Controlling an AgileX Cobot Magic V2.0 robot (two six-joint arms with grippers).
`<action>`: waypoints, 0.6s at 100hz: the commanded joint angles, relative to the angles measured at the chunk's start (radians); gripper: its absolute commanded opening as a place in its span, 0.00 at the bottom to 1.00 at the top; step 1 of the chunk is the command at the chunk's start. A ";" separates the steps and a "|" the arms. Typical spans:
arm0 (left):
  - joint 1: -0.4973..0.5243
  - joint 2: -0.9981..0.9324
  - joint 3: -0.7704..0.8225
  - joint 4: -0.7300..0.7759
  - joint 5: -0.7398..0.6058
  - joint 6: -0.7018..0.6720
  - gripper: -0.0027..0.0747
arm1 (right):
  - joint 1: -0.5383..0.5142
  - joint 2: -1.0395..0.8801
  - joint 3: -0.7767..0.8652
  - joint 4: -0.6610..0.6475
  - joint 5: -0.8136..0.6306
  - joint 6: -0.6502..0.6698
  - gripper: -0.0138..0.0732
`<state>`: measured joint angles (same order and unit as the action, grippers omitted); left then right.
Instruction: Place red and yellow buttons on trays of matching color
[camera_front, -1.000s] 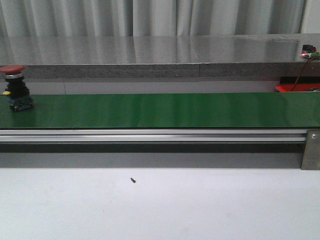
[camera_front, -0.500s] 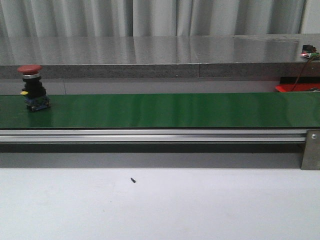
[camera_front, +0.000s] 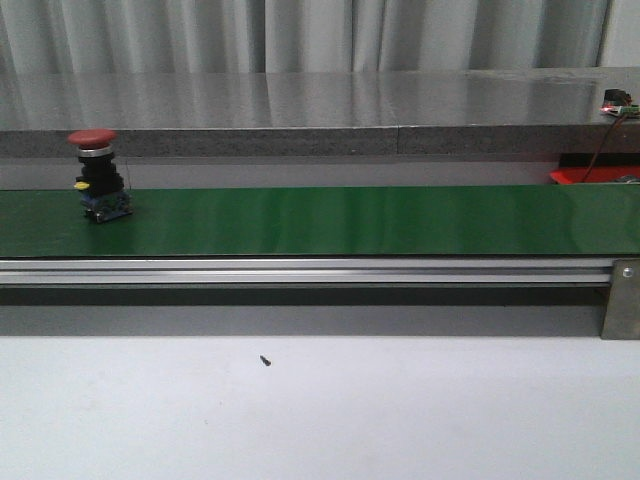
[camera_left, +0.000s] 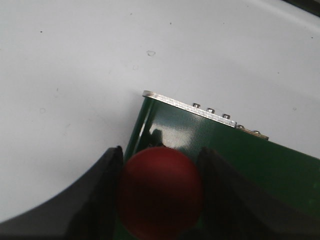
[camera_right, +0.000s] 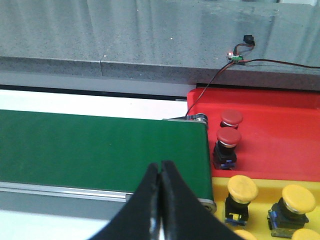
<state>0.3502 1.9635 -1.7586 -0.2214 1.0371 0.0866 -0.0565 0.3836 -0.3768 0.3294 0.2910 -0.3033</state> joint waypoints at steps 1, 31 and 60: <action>-0.013 -0.055 -0.031 -0.017 -0.018 0.004 0.20 | 0.002 0.003 -0.025 0.006 -0.078 -0.010 0.08; -0.028 -0.029 -0.031 -0.019 0.044 0.011 0.49 | 0.002 0.003 -0.025 0.006 -0.078 -0.010 0.08; -0.036 -0.027 -0.031 -0.107 0.048 0.073 0.73 | 0.002 0.003 -0.025 0.006 -0.078 -0.010 0.08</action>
<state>0.3228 1.9923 -1.7586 -0.2696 1.1042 0.1424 -0.0565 0.3836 -0.3768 0.3294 0.2910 -0.3040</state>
